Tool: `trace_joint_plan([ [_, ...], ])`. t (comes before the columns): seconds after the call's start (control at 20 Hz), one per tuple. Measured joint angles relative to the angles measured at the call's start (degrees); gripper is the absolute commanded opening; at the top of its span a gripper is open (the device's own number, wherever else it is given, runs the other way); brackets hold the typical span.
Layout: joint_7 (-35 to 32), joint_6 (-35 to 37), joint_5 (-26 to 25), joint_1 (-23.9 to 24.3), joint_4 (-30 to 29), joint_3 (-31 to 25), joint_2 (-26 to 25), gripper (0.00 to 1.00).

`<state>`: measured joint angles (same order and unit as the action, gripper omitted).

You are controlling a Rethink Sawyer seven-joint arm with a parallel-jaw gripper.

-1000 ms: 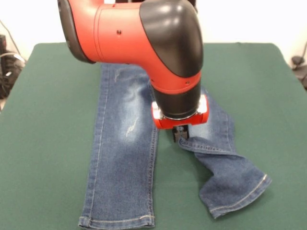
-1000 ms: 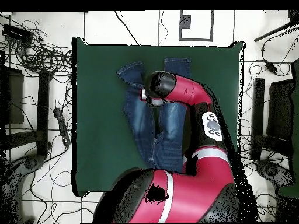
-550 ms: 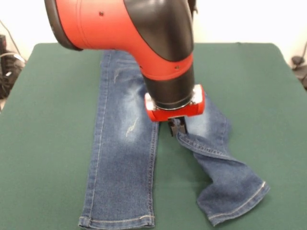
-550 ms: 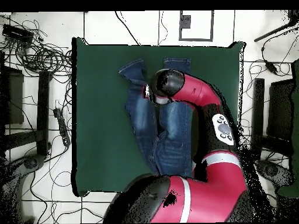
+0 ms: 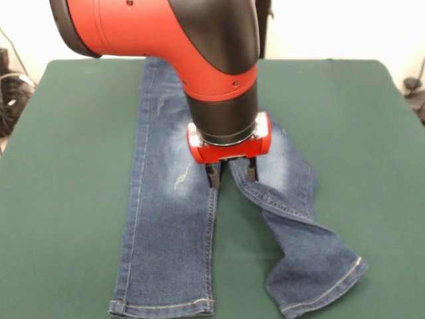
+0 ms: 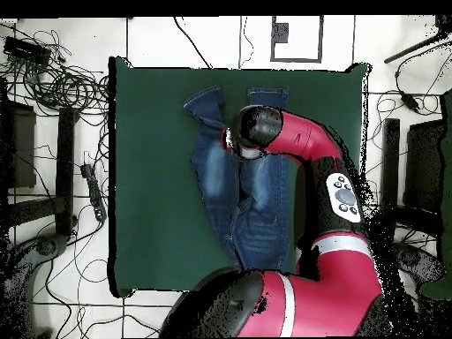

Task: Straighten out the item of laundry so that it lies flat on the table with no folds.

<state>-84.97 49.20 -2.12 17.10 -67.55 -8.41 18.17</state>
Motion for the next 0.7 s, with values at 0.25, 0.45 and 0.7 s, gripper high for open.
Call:
trace_joint_plan([
  [0.25,0.0,-0.2,-0.7,0.0,0.0,0.0,0.4,1.0],
  [0.45,0.0,-0.2,-0.8,-0.6,0.6,0.0,0.4,1.0],
  [0.7,0.0,-0.2,-2.3,-2.1,2.3,0.0,0.4,1.0],
])
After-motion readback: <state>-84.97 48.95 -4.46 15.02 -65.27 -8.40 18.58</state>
